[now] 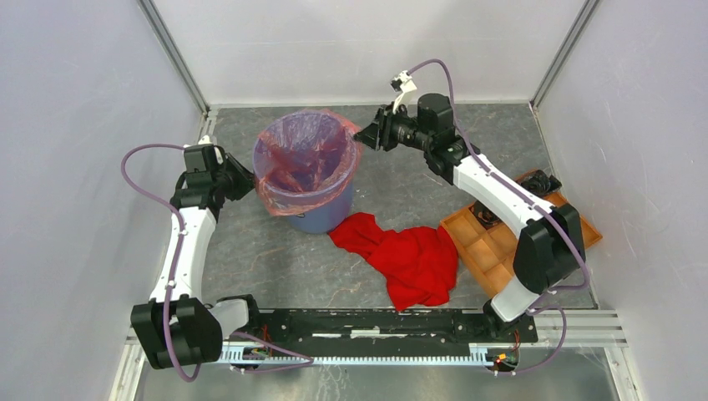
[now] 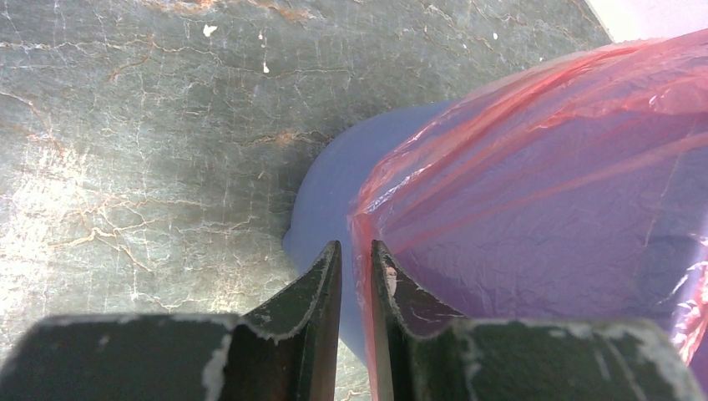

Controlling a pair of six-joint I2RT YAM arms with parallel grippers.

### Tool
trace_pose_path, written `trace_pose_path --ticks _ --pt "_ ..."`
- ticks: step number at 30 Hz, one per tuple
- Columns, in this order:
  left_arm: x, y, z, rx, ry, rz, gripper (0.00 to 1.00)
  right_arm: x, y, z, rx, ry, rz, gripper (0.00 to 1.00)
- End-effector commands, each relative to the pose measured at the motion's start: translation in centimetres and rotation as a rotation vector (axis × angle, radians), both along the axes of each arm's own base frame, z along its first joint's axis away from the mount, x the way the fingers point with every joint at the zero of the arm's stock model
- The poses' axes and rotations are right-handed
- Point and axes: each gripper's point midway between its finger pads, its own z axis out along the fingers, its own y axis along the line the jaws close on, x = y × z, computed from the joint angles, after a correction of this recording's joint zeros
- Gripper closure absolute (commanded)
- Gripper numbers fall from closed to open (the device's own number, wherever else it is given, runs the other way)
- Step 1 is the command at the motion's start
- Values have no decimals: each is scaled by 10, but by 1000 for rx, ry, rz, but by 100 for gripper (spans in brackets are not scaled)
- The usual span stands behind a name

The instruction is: Put the trash bags into the trash bin

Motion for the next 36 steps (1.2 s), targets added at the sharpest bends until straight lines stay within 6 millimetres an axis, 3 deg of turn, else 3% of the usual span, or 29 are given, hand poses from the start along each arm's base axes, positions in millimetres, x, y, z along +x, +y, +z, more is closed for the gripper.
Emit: trace_pose_path --ticks 1,4,11,18,19,27,36 --pt "-3 -1 10 16 -39 -8 74 -8 -6 25 148 -23 33 61" --pt "-3 0 10 17 -45 -2 74 -12 -10 21 205 9 57 67" --pt "-4 1 9 19 -44 4 74 -23 -19 22 381 71 118 64" --pt "-7 -1 9 7 -47 8 74 -23 -17 10 439 120 140 98" --pt "-7 -1 9 4 -50 9 74 -23 -17 7 443 127 140 100" --pt "-11 -4 2 -15 -36 2 74 -19 -18 -16 431 154 105 100" --pt "-12 3 0 25 -31 20 73 -9 -19 -72 319 209 27 100"
